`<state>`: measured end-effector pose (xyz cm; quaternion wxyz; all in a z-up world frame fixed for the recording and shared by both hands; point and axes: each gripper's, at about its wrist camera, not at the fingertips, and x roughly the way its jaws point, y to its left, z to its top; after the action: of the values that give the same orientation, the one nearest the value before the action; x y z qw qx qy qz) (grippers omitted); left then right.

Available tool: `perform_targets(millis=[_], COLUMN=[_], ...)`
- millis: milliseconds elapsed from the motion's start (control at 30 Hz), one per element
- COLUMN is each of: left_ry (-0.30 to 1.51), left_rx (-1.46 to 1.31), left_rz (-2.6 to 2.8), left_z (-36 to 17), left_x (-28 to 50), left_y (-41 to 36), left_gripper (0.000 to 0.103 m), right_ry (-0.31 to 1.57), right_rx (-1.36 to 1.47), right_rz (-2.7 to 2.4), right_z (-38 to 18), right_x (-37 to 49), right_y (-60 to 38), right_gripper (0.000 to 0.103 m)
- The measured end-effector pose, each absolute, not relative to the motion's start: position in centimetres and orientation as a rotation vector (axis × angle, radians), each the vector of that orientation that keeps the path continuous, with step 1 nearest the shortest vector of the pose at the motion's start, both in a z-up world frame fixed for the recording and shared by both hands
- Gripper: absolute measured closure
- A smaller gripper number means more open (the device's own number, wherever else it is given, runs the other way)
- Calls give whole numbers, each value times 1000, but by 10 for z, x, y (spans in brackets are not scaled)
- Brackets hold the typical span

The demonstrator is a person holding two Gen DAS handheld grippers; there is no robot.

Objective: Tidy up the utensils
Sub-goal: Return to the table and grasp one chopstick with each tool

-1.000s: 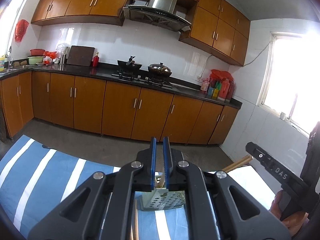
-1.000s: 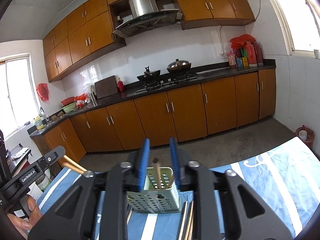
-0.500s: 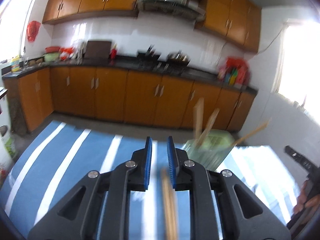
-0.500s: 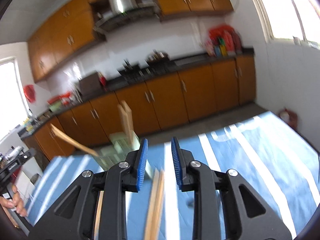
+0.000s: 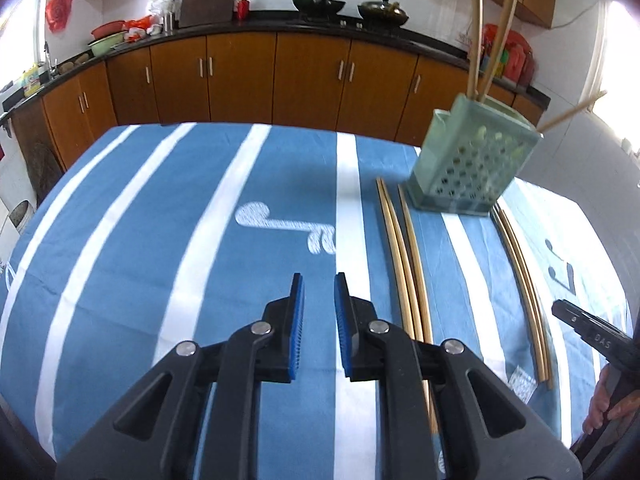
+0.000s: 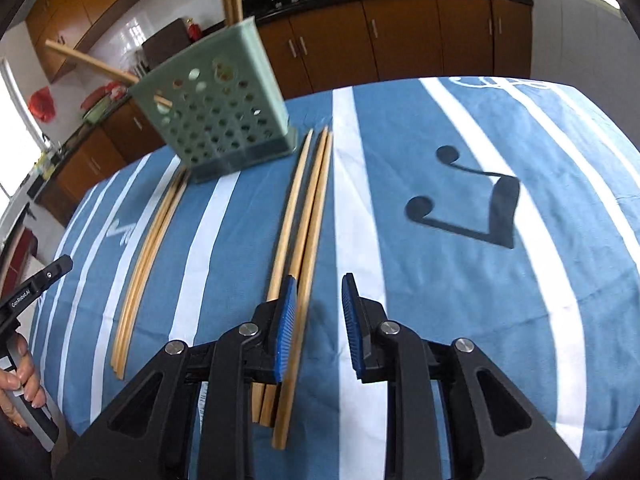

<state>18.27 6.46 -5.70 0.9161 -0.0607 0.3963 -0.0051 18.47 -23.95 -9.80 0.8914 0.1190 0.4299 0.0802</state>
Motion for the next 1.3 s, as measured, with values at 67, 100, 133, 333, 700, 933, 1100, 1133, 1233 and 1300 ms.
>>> perform_targets(millis=[67,100,133,333,700,933,1100,1133,1233,1300], left_ry=[825,828,831,846,877,918,929,930,933,928], left_rx=[-123,-122,-122,-121,-145,-128,-108,-118,-116,-89], left_rz=[-17,-19,-22,-38,-146,-202,-173,-167,-144,-128], left_z=[-58,-59,-60,-66,-79,-95,-104,-104,-105,-106], left_x=[183,184,184,185,188,196,199,200,201,200], left_y=[61,59,58,51,29,7,4,6,8,5], left_gripper=[86,86,86,86,86,87,88,88,88,89], right_ry=[905,912,916,907,899,893,892,892,891,890], right_rx=[236,227,217,138,220,216,211,208,204,204], right_rz=[173,173,173,125,-142,-130,-118,-116,-114,-112], right_z=[-102,-105,-107,-107,-110,-111,-112,-112,-112,-112], right_x=[186,186,187,189,194,190,192,192,191,191], right_y=[-234,-232,-231,-227,-291,-300,-299,-299,-298,-298], right_gripper=[80,80,82,91,96,96,96,96,96,96])
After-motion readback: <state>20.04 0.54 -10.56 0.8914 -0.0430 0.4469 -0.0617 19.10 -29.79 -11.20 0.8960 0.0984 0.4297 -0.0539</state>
